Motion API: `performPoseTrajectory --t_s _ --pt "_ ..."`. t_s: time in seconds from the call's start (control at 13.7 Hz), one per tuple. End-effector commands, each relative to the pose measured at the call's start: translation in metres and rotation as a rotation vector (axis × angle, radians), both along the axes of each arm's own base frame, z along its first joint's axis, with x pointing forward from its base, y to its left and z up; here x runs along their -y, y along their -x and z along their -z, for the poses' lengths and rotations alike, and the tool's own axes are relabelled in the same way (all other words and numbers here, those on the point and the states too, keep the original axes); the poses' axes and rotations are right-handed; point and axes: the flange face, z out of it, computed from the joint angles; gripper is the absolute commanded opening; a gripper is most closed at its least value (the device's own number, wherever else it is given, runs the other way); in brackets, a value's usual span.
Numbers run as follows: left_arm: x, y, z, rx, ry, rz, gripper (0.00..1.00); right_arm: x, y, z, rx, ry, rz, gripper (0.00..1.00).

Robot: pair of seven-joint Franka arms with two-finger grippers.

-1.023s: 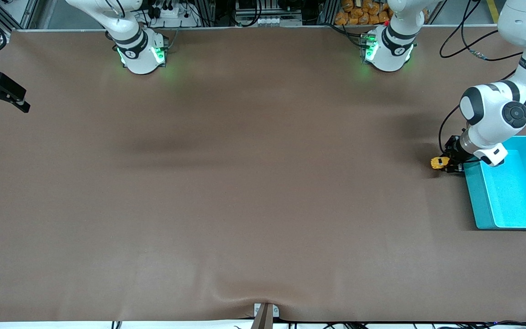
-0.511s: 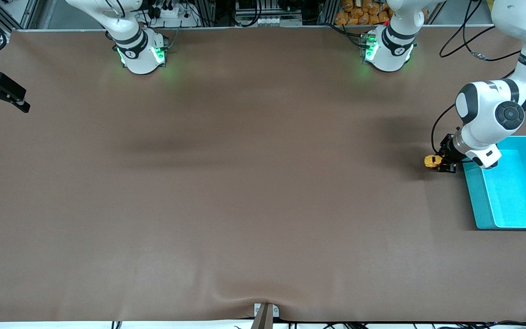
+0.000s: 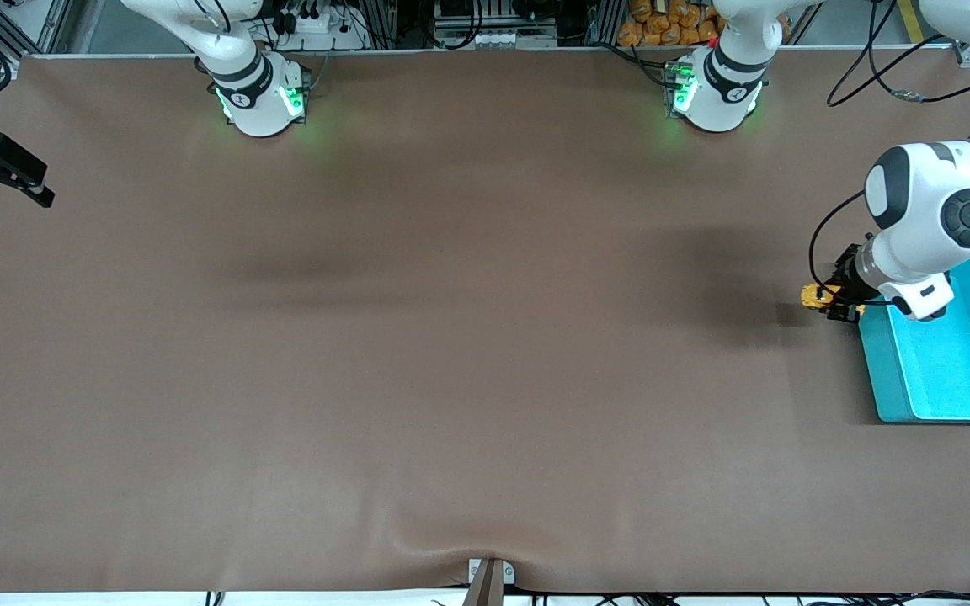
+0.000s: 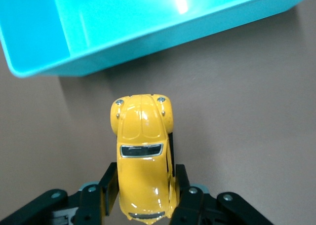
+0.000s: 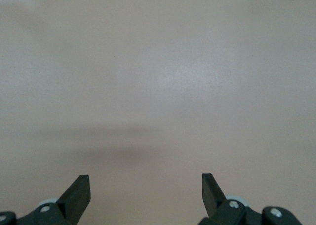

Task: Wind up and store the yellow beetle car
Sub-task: 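Lower the left gripper and close it on the yellow car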

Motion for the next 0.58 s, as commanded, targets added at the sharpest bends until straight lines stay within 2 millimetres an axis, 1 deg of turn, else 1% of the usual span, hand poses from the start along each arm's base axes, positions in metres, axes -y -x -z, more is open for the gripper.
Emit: performPoseTrajectory --t_s 0.0,0.07,0.22,0.29,0.44,0.51 --pt "-0.012 -0.007 -0.015 -0.014 -0.024 0.138 0.0 0.0 -0.002 -0.003 0.0 0.008 0.011 1.0" --pt "-0.021 -0.009 -0.019 -0.015 -0.023 0.196 0.0 0.0 -0.002 -0.003 0.0 0.008 0.011 1.0" --pt "-0.057 -0.012 -0.029 -0.014 -0.021 0.298 0.0 -0.002 -0.003 -0.002 -0.001 0.006 0.009 1.0" --pt "-0.07 -0.014 -0.034 -0.014 -0.021 0.356 0.0 -0.005 -0.004 -0.001 -0.003 0.006 0.008 1.0" --pt "-0.091 -0.017 -0.045 -0.01 -0.018 0.475 0.0 -0.005 -0.004 -0.001 -0.003 0.006 0.006 1.0" --pt "-0.101 -0.018 -0.046 -0.012 -0.015 0.525 0.0 -0.005 -0.004 -0.002 -0.001 0.006 0.006 1.0"
